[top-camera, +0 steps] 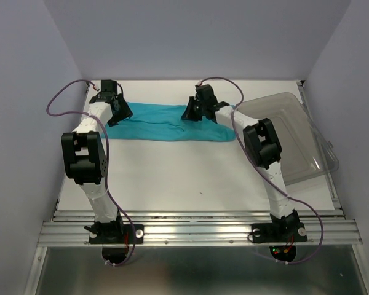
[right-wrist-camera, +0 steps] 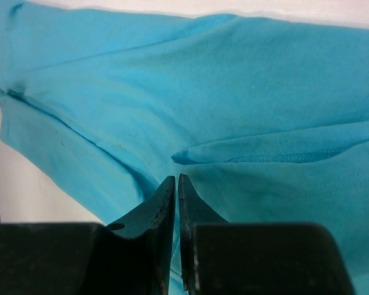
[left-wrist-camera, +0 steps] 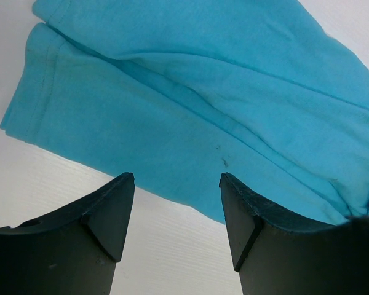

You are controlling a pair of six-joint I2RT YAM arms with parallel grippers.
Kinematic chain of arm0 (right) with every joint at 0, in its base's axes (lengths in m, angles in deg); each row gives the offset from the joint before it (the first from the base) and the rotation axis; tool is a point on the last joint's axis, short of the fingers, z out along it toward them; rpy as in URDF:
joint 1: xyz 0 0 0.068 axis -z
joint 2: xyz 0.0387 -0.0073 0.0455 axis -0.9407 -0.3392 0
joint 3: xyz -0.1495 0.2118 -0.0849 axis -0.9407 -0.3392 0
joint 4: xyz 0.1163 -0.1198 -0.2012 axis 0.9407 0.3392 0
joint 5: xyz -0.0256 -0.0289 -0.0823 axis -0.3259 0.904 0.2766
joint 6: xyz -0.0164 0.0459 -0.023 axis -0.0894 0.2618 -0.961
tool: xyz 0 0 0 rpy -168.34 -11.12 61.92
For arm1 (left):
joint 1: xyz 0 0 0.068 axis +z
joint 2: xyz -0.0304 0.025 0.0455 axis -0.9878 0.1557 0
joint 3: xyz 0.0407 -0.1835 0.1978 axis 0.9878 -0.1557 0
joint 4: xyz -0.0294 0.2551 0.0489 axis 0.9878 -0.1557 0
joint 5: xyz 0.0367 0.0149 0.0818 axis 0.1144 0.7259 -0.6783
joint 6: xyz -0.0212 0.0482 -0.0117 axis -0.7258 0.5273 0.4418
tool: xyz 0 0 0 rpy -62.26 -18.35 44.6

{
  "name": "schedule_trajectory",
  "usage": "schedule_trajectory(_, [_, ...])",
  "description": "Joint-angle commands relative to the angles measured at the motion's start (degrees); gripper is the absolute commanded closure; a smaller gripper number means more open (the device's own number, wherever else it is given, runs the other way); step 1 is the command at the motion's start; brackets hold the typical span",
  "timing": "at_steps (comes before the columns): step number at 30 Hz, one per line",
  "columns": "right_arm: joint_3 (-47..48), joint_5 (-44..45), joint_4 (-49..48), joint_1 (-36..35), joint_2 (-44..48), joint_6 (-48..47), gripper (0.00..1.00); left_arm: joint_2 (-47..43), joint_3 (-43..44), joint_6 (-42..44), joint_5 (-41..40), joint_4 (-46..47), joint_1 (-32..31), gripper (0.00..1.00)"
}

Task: Roll the t-shirts
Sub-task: Fold the T-shirt at the center of the board.

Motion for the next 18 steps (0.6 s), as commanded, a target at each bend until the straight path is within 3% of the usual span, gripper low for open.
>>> schedule_trajectory(1, [-1.7,3.3,-0.9,-0.3,8.8,-2.5,0.88,-2.7,1.5,0.8,-0.3,-0.3,-0.1,0.31])
schedule_trajectory(12, [-19.6,1.4,-5.9,-2.0,17.1,-0.7,0.88,-4.4,-1.1,0.0,0.9,1.0,-0.2,0.31])
schedule_trajectory(18, [-21.9,-0.3,-7.6,-3.1,17.2,0.3,0.88,-4.2,-1.1,-0.1,1.0,1.1,-0.2,0.31])
